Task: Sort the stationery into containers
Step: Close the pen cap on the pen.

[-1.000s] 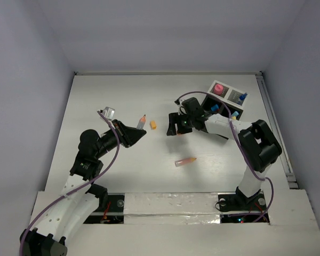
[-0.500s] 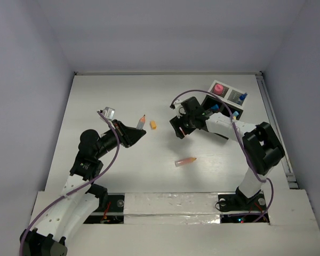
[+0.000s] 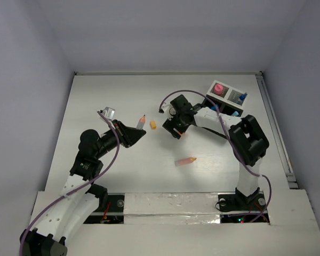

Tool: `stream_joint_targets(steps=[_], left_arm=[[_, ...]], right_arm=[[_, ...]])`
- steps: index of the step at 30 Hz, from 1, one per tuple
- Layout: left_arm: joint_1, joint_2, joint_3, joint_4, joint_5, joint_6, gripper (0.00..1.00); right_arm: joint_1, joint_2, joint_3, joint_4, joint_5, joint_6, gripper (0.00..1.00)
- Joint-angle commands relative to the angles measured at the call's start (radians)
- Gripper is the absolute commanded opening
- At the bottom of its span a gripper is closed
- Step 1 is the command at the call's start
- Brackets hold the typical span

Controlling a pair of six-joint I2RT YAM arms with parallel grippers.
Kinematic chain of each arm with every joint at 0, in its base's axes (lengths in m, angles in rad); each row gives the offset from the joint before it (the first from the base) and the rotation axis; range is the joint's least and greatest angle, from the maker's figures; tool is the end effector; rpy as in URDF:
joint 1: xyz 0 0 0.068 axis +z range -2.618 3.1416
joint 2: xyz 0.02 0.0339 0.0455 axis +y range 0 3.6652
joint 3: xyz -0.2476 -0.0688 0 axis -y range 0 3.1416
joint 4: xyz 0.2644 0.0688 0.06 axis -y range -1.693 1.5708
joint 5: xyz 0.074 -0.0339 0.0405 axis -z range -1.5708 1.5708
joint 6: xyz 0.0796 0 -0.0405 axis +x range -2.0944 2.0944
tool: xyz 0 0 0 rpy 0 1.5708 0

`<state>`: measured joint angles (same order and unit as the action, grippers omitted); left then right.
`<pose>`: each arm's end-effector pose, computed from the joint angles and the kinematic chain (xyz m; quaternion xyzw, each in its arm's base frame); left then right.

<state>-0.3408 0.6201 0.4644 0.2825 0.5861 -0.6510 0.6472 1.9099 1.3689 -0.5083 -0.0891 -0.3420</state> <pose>0.2004 -0.1178 0.2934 0.1165 0.6586 -0.5098 0.5411 0.3438 0.2687 0.1294 -0.4683 0.8441 0.0817 0.2480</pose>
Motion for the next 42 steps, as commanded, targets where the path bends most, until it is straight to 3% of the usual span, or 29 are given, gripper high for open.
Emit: stream_joint_targets(steps=[1,9,18,19,27,28,33,38,42], left_arm=[[-0.003,0.0,0.031,0.034,0.009,0.016,0.0],[-0.003,-0.002,0.022,0.044,0.018,0.008,0.0],[0.006,-0.011,0.019,0.043,0.02,0.008,0.0],[0.006,-0.014,0.017,0.041,0.018,0.008,0.0],[0.006,-0.019,0.017,0.037,0.014,0.01,0.0],[0.006,-0.019,0.017,0.038,0.015,0.01,0.0],[0.006,-0.017,0.013,0.038,0.017,0.008,0.0],[0.006,-0.014,0.013,0.046,0.015,0.004,0.0],[0.006,0.001,0.014,0.072,0.035,-0.012,0.0]], right_arm=[[0.012,0.023,0.058,-0.081,0.02,-0.055,0.76],[0.012,0.092,0.09,-0.13,0.032,-0.06,0.75],[0.012,0.123,0.079,-0.116,0.032,-0.023,0.63],[0.012,0.123,0.081,-0.118,0.032,-0.019,0.55],[0.012,0.117,0.07,-0.145,0.062,0.012,0.3],[0.012,0.113,0.065,-0.141,0.055,0.021,0.21],[0.012,0.065,0.044,-0.047,0.064,0.072,0.0],[0.012,-0.125,-0.014,0.187,0.052,0.201,0.0],[0.012,-0.248,-0.065,0.359,-0.055,0.351,0.0]])
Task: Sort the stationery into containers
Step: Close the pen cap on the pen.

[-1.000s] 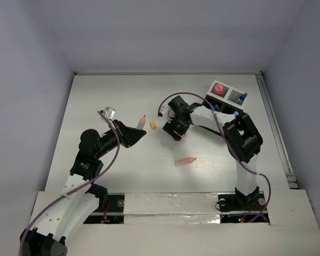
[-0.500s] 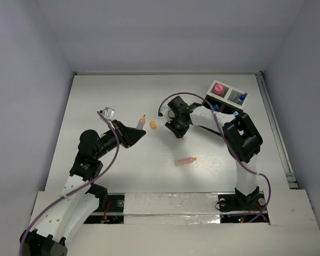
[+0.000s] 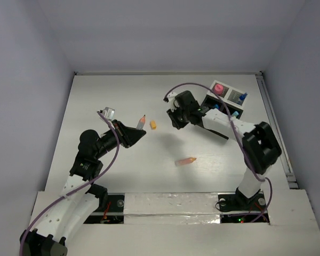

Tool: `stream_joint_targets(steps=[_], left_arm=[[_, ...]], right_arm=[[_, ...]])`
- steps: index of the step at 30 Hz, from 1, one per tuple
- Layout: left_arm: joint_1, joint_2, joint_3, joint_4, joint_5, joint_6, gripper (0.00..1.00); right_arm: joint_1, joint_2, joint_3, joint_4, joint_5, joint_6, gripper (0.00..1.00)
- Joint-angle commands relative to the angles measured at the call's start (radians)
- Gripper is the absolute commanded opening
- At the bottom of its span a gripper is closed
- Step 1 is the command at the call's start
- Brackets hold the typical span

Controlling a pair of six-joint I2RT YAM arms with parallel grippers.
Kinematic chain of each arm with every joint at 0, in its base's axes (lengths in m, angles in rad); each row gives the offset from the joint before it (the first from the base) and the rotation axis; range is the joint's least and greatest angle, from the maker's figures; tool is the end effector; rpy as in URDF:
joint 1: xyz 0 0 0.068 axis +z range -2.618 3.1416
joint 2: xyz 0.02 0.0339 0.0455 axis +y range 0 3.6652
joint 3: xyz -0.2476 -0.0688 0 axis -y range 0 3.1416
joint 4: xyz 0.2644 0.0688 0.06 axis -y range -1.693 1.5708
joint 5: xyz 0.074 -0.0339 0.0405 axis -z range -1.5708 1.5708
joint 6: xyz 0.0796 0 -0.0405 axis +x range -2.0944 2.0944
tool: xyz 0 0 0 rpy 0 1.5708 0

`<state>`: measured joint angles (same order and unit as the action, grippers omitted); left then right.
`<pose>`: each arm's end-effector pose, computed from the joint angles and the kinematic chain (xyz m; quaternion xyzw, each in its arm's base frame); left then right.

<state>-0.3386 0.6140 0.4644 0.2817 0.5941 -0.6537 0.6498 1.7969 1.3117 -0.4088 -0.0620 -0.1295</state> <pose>0.1991 -0.1173 0.2945 0.1186 0.6568 -0.5120 0.5407 0.3422 0.2662 0.1649 -0.3677 0.8683 0.1136 0.3131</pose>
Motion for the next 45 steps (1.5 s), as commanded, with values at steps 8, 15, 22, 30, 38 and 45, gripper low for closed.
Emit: stream_joint_targets(steps=[8,15,22,30,38,45], left_arm=[[0.004,0.085,0.042,0.186,0.133,-0.103,0.0],[0.004,0.165,0.112,0.29,0.22,-0.145,0.0],[0.013,0.227,0.118,0.459,0.277,-0.265,0.0],[0.053,0.251,0.05,0.652,0.325,-0.379,0.0],[0.073,0.263,0.029,0.686,0.332,-0.408,0.0],[0.073,0.277,0.026,0.709,0.335,-0.416,0.0]], right_arm=[[0.01,-0.249,-0.115,0.623,-0.301,0.542,0.0],[0.01,-0.272,-0.199,1.092,-0.432,0.875,0.0],[-0.009,-0.284,-0.293,1.387,-0.386,1.045,0.0],[-0.009,-0.254,-0.325,1.623,-0.389,1.157,0.0],[-0.009,-0.193,-0.338,1.811,-0.374,1.266,0.0],[-0.009,-0.145,-0.313,1.89,-0.392,1.32,0.0]])
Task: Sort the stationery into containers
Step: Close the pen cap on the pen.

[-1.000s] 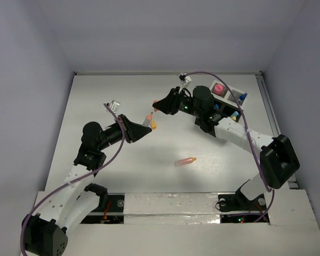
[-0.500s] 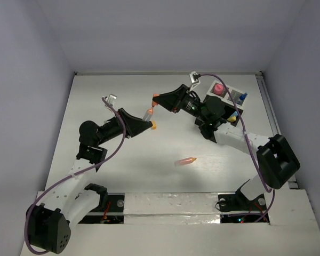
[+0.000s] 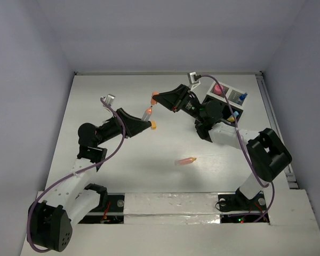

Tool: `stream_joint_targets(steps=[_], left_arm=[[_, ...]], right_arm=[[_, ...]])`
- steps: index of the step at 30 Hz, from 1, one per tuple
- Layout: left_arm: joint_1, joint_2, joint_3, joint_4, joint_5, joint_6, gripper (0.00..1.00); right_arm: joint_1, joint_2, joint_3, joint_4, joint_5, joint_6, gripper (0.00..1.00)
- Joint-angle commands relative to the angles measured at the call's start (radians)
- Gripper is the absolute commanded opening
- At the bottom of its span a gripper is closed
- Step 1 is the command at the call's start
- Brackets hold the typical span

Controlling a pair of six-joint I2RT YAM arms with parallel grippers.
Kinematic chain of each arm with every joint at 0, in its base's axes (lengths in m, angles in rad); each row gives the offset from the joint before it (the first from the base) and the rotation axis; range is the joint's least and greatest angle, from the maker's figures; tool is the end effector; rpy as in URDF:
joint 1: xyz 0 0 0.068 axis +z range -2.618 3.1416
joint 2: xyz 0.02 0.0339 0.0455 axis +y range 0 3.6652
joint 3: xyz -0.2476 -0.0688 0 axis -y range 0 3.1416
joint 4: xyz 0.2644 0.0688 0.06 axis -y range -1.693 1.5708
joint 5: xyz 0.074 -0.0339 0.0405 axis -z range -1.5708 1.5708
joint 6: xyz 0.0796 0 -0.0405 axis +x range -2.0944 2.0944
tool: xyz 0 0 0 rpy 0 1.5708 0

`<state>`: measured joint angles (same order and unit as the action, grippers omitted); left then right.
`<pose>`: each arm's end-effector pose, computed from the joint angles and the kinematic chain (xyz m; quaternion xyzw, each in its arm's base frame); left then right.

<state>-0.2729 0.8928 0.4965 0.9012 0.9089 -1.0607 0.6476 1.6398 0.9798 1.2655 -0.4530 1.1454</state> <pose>0.2136 -0.1250 0.3191 0.1739 0.5667 -0.6539 0.4702 0.2999 0.2706 0.3287 -0.0814 0.4873 0.7393 0.4575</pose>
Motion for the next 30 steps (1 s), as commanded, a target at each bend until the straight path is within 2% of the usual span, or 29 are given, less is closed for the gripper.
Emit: stream_joint_targets(steps=[1,15,30], left_arm=[[0.008,0.0,-0.007,0.09,0.021,-0.01,0.0],[0.008,0.015,-0.026,0.126,0.028,-0.031,0.0],[0.008,0.054,-0.035,0.157,0.027,-0.055,0.0]], right_arm=[[-0.006,0.02,0.022,0.222,-0.006,0.051,0.0],[-0.006,0.037,0.025,0.357,0.054,0.1,0.0],[0.003,0.046,0.04,0.437,0.039,0.143,0.0]])
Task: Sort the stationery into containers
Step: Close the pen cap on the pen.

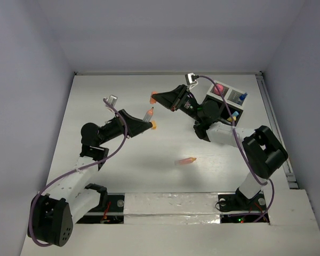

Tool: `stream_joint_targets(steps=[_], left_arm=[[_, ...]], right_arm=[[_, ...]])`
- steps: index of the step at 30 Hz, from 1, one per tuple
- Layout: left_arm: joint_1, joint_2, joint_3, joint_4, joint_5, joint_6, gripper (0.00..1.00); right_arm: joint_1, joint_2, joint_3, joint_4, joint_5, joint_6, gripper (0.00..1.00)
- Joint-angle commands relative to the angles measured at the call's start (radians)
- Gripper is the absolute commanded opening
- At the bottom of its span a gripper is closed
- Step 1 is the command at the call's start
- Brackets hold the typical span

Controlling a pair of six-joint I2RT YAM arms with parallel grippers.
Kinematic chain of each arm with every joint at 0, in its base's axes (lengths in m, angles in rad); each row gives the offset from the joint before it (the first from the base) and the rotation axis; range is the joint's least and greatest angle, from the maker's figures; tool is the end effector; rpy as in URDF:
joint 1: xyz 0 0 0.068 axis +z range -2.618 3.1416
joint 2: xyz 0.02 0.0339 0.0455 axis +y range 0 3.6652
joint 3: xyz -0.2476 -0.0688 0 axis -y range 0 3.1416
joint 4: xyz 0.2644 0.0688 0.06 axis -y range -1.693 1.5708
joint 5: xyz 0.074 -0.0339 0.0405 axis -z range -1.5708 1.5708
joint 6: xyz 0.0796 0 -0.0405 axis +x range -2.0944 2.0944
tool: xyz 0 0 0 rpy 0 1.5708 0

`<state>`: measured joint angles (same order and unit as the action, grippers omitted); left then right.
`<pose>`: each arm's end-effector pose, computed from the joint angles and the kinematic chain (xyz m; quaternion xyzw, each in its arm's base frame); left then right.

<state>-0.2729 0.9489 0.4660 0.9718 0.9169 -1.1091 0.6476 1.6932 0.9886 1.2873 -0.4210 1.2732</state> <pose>0.2197 -0.1271 0.3026 0.1592 0.5760 -0.6655 0.4471 0.3097 0.2751 0.3144 -0.0323 0.4978 0.7623 0.4123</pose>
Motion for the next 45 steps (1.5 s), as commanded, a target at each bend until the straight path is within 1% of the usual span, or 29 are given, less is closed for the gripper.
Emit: stream_joint_targets(steps=[1,13,33,40,45], left_arm=[[0.008,0.002,-0.004,0.087,0.019,-0.008,0.0],[0.017,0.017,-0.009,0.105,0.004,-0.032,0.0],[0.017,0.042,0.008,0.084,0.002,-0.032,0.0],[0.035,0.05,0.002,0.126,-0.004,-0.054,0.0],[0.047,0.056,-0.016,0.214,-0.006,-0.103,0.0]], right_arm=[[0.003,-0.009,0.028,0.418,0.005,0.015,0.0],[0.012,-0.013,0.007,0.428,-0.001,0.015,0.0],[0.021,-0.043,-0.005,0.429,-0.005,0.003,0.0],[0.032,-0.043,-0.008,0.428,-0.01,0.002,0.0],[0.041,-0.038,-0.011,0.428,-0.01,-0.011,0.0]])
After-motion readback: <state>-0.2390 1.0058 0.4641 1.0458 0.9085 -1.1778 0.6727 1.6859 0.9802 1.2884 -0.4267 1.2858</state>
